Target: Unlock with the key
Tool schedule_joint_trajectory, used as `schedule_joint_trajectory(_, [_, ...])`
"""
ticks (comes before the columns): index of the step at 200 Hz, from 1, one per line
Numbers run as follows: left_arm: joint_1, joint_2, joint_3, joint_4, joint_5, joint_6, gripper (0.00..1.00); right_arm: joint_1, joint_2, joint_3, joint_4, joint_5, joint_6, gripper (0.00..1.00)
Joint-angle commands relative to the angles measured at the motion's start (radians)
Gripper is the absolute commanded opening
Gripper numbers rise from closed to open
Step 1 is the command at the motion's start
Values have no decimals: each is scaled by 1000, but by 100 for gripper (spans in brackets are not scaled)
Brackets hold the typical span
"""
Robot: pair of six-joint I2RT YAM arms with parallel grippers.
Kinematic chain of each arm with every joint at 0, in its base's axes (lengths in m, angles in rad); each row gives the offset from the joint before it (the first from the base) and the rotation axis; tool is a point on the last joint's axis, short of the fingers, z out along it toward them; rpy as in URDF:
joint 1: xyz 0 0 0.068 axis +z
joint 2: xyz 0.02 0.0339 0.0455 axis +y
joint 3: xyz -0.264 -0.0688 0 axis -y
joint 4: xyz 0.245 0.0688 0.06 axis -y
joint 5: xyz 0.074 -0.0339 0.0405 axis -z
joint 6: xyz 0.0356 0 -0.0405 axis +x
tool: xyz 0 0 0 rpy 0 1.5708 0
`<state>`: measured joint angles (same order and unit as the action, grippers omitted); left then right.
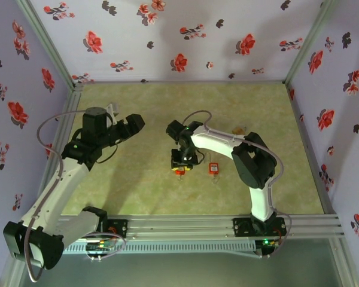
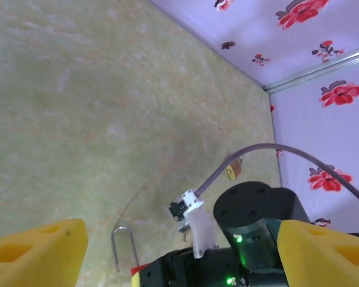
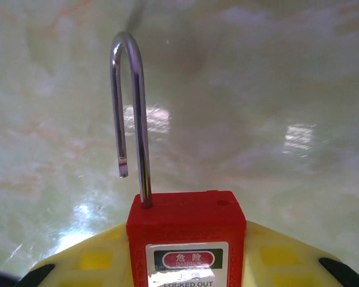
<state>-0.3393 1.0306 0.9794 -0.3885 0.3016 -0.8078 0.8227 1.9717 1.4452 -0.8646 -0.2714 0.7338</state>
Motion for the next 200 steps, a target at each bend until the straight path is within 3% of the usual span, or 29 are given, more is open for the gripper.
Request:
schedule_joint_trajectory(1, [6, -18, 27, -38, -27, 40, 83, -14, 12, -7, -51, 85, 29, 0])
schedule_joint_trajectory(54, [6, -3, 45, -55, -36, 52, 86, -25, 12, -16, -80, 162, 68, 0])
schedule_joint_trajectory(90, [5, 0, 50, -53, -36, 52, 95, -16, 10, -11, -86, 239, 93, 0])
schedule_joint_trajectory(170, [6, -1, 47, -69, -38, 59, 98, 24, 44, 3, -99, 301, 116, 0])
schedule_joint_trajectory(200, [5, -2, 48, -72, -39, 61, 99, 27, 35, -7, -101, 307, 132, 18])
